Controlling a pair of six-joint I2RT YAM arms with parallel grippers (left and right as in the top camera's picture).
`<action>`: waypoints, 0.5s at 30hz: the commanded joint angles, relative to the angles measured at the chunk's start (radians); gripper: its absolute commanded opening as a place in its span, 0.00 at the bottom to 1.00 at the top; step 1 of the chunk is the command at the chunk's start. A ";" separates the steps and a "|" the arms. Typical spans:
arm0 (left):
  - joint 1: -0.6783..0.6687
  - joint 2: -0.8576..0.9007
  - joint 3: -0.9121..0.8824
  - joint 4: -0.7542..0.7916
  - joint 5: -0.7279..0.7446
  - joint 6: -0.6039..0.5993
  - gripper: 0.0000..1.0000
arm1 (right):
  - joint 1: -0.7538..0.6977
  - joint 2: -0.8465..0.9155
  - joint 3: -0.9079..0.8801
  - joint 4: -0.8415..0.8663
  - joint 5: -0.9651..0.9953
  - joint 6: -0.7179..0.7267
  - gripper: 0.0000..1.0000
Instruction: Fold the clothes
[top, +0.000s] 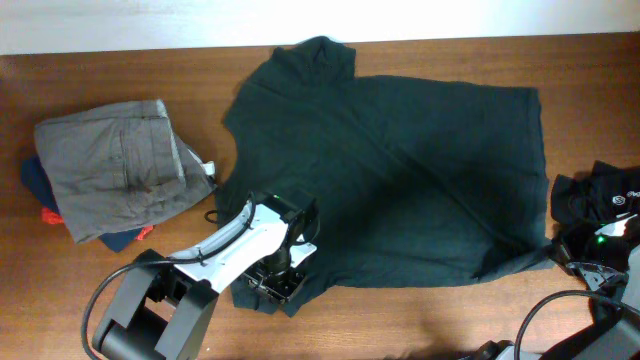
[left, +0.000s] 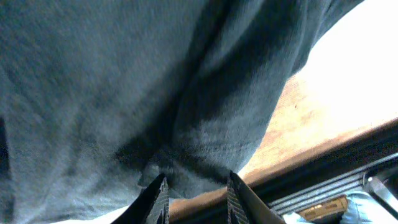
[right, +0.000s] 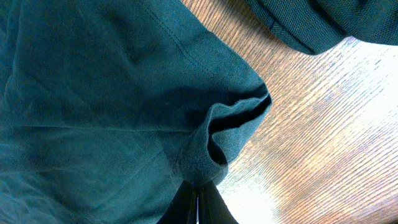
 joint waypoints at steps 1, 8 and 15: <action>0.004 0.007 -0.008 0.020 0.014 0.015 0.25 | 0.006 -0.016 0.015 0.000 -0.013 -0.010 0.04; 0.004 0.007 -0.004 0.008 0.014 0.015 0.00 | 0.006 -0.016 0.015 0.000 -0.013 -0.010 0.04; 0.004 -0.006 0.093 -0.116 0.011 0.016 0.00 | 0.006 -0.016 0.015 0.000 -0.013 -0.010 0.04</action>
